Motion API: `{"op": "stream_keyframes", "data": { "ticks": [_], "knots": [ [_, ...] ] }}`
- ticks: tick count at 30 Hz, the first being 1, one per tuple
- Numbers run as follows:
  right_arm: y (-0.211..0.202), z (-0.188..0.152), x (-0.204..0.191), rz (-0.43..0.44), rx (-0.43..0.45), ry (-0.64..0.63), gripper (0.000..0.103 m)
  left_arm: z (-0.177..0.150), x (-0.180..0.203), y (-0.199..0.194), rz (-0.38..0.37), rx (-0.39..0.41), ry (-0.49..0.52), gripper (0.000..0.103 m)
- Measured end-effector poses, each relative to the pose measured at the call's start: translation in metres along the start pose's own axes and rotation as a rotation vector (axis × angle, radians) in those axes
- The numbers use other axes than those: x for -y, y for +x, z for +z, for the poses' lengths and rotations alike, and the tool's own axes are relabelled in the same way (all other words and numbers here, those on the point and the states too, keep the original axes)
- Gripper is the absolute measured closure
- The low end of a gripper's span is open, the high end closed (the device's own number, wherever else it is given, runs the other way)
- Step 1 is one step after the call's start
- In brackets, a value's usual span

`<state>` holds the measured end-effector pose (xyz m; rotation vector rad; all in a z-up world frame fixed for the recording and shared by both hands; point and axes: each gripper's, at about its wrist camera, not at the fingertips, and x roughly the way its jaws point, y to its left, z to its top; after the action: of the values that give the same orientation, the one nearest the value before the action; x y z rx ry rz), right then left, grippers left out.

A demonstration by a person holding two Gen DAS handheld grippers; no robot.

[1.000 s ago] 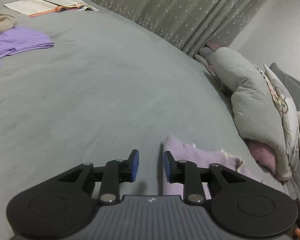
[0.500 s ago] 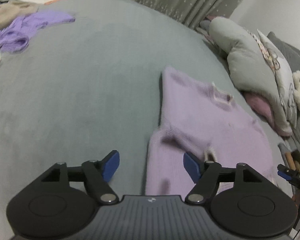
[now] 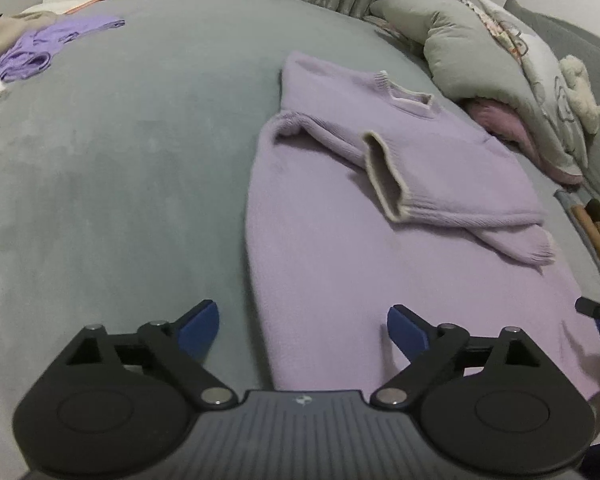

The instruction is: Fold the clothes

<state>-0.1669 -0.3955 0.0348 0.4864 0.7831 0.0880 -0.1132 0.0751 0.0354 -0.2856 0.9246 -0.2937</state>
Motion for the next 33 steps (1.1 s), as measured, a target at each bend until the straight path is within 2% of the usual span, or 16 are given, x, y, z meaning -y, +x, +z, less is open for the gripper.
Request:
{"op": "stream_keyframes", "data": {
  "ticks": [4,6,10,16,20,27,28,33],
  "knots": [
    [-0.007,-0.017,-0.011,0.031,-0.001,-0.029,0.011,-0.005,-0.001,-0.002,-0.097,-0.004,-0.059,0.006],
    [-0.008,-0.023,-0.016,0.069,-0.005,-0.023,0.011,-0.006,-0.001,0.000,-0.120,-0.002,-0.069,0.006],
    [-0.009,-0.032,-0.022,0.059,0.004,-0.018,0.011,-0.006,0.002,0.002,-0.133,0.005,-0.054,0.007],
    [-0.008,-0.037,-0.029,0.092,-0.004,-0.032,0.023,-0.005,0.004,0.002,-0.119,0.015,-0.046,0.035],
    [-0.009,-0.038,-0.025,0.127,-0.004,0.004,0.023,-0.006,0.002,0.001,-0.132,0.014,-0.051,0.036],
    [-0.010,-0.042,-0.030,0.146,-0.012,-0.007,0.024,-0.015,0.004,-0.005,-0.147,0.015,-0.033,0.036],
    [-0.010,-0.042,-0.030,0.148,-0.013,-0.002,0.026,-0.016,0.004,-0.006,-0.149,0.014,-0.034,0.038],
    [-0.012,-0.042,-0.019,0.134,-0.015,0.050,0.054,-0.018,-0.003,-0.009,-0.154,0.003,-0.056,0.073]
  ]
}}
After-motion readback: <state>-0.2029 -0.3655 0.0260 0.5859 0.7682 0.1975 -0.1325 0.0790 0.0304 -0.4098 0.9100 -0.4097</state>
